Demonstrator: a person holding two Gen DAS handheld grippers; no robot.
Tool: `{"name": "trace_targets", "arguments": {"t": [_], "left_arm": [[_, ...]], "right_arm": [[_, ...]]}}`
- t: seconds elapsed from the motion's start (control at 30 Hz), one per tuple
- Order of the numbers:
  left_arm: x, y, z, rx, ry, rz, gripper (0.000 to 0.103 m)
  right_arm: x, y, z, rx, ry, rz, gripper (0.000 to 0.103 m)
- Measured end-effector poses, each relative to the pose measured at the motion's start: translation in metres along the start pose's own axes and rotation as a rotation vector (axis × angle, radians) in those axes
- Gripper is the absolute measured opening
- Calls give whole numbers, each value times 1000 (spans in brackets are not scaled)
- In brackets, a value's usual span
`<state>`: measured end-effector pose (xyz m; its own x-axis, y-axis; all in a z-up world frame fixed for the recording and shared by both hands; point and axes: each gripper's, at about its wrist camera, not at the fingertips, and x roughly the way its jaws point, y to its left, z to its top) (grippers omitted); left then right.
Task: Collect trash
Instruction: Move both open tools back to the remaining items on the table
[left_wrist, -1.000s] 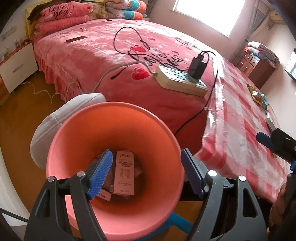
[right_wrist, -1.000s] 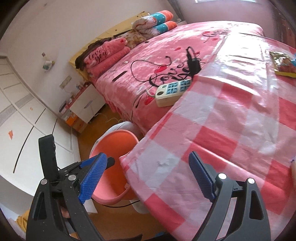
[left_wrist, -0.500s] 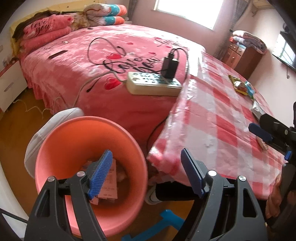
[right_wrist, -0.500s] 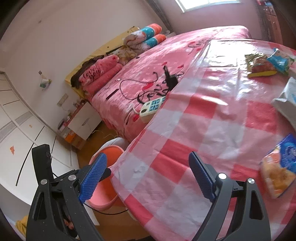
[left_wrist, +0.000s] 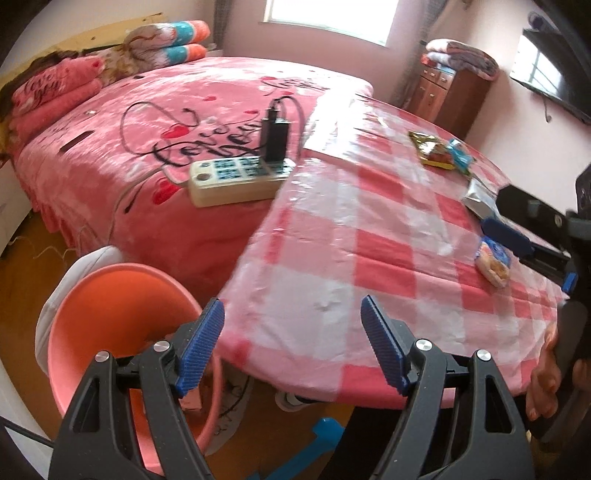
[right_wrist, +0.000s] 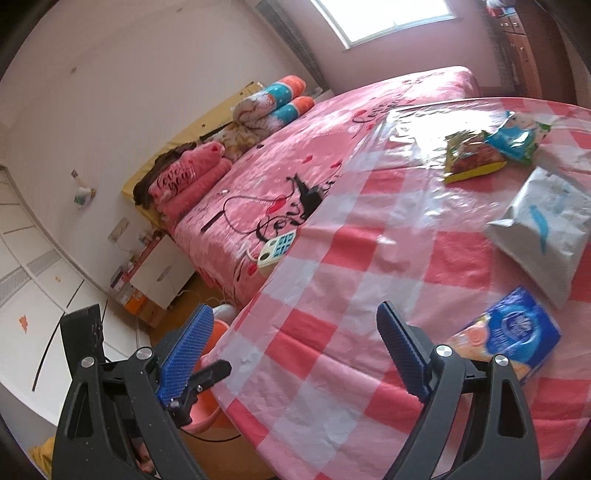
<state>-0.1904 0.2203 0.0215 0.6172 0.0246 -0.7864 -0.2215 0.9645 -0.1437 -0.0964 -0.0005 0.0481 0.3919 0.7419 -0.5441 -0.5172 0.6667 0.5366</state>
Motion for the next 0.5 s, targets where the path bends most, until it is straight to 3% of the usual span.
{"name": "trace_targets", "arguments": {"t": [0.5], "left_arm": [[12, -80, 12, 172, 12, -90, 77]], "right_arm": [[-39, -58, 22, 105, -124, -66, 89]]}}
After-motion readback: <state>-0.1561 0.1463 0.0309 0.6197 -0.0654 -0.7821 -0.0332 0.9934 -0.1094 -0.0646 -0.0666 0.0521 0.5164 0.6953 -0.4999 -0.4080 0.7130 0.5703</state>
